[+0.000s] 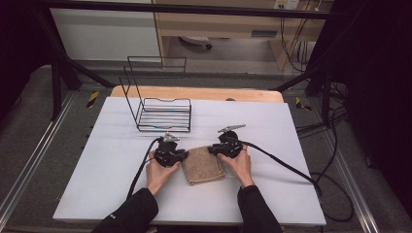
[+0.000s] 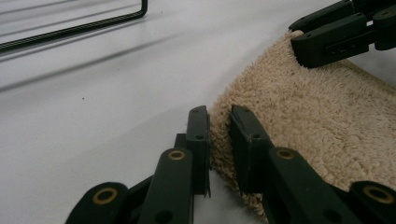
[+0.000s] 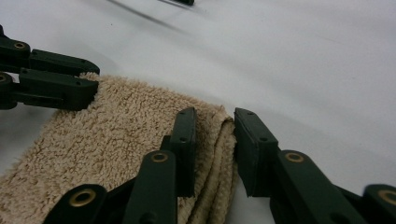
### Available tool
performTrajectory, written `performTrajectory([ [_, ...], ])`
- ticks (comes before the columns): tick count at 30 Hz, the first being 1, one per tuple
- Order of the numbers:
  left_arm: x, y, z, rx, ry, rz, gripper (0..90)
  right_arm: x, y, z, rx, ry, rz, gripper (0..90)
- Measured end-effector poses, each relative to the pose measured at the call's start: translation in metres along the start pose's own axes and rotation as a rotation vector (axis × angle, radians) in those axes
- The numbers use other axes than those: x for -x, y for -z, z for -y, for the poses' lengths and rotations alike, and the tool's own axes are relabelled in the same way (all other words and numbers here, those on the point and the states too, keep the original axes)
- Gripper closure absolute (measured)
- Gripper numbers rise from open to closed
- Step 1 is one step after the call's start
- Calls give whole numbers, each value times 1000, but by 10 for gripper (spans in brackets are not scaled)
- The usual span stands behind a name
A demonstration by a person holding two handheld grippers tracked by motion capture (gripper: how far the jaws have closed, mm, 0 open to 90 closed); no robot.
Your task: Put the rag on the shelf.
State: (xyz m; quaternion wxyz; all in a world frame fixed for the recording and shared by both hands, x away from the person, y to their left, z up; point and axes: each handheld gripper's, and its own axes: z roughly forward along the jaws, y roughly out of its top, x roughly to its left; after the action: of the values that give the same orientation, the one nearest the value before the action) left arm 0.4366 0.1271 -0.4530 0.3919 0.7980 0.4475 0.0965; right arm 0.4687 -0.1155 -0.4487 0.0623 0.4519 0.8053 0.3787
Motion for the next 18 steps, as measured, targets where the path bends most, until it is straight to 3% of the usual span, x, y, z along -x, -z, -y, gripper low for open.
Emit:
performTrajectory([
  [8, -3, 1, -1, -1, 30, 21, 820, 1, 2, -2, -13, -24, -31, 817],
  [18, 0, 12, -5, 43, 33, 38, 843, -7, 21, -3, 60, 20, -50, 832],
])
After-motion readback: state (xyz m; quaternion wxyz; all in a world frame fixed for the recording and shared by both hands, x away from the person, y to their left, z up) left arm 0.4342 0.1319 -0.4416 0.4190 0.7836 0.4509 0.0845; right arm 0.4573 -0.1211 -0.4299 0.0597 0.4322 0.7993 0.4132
